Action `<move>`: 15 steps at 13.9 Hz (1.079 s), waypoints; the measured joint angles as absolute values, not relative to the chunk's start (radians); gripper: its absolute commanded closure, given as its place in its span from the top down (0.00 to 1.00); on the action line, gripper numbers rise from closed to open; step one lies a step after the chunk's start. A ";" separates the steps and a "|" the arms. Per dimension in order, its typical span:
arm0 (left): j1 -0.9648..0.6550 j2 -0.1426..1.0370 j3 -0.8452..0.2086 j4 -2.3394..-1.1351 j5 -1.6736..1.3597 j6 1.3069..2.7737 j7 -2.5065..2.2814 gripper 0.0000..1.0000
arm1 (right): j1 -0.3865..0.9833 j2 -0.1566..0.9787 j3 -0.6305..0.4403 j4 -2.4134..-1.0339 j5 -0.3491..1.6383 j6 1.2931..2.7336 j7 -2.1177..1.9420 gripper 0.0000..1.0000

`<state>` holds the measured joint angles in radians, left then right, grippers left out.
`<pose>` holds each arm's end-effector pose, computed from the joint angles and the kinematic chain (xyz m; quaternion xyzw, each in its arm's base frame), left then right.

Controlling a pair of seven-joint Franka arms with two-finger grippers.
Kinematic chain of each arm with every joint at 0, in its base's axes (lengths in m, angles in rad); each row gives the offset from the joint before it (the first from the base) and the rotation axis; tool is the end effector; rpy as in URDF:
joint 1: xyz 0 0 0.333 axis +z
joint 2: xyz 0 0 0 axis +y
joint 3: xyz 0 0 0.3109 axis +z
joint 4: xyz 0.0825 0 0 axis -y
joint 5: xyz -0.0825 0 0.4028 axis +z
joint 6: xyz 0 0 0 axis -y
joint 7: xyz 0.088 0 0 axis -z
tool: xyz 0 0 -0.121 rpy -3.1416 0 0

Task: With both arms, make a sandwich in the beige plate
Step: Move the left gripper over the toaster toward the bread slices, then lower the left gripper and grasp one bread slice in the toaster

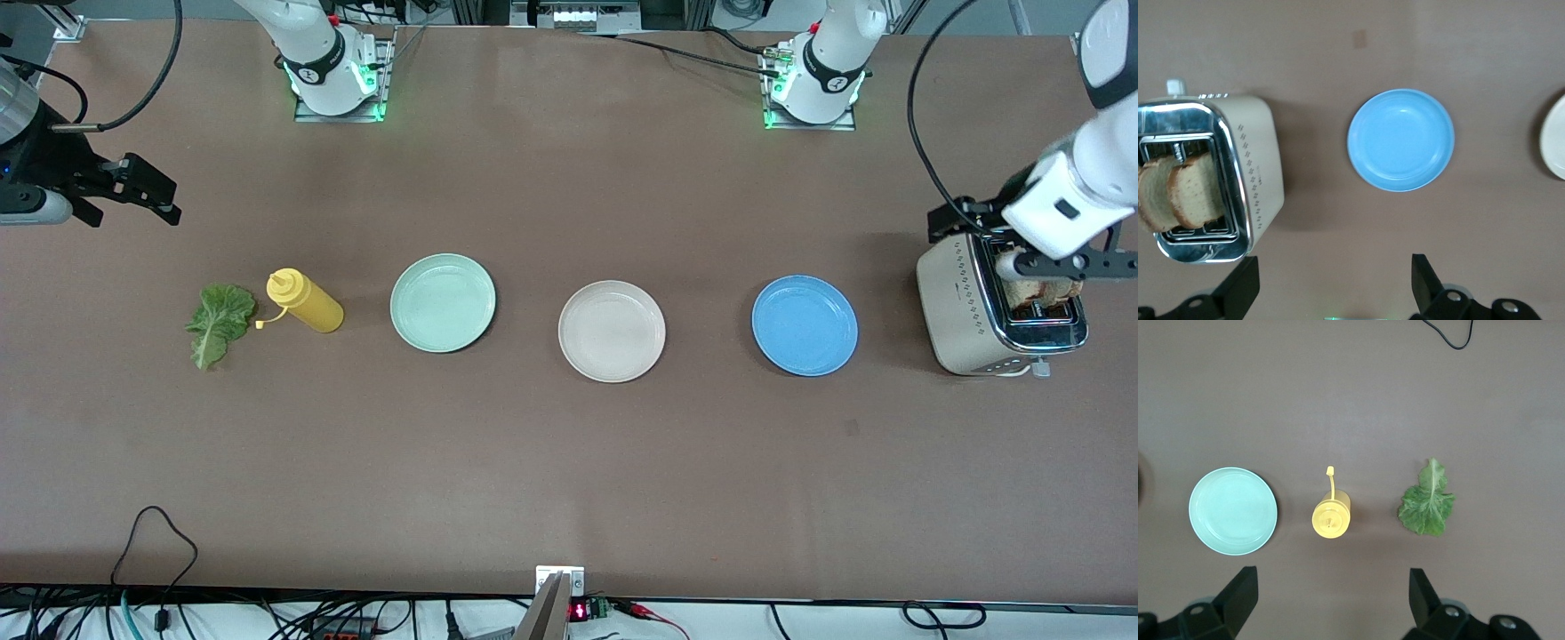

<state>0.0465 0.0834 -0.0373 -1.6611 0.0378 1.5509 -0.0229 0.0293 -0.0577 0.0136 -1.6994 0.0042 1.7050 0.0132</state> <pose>0.5821 0.0106 0.5120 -0.9951 -0.0144 0.0965 0.0179 0.5670 0.0250 0.5867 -0.9994 -0.0146 -0.0316 0.0026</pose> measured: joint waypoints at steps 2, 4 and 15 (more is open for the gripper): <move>0.103 0.100 -0.035 -1.651 0.040 1.546 0.023 1.00 | 0.029 -0.057 0.012 -1.699 0.004 1.705 0.013 1.00; 0.143 0.103 -0.033 -1.650 0.075 1.553 0.071 1.00 | 0.029 -0.057 0.012 -1.699 0.004 1.705 0.013 1.00; 0.314 0.153 -0.031 -1.749 0.114 1.750 0.321 1.00 | 0.029 -0.055 0.012 -1.702 0.004 1.700 0.012 1.00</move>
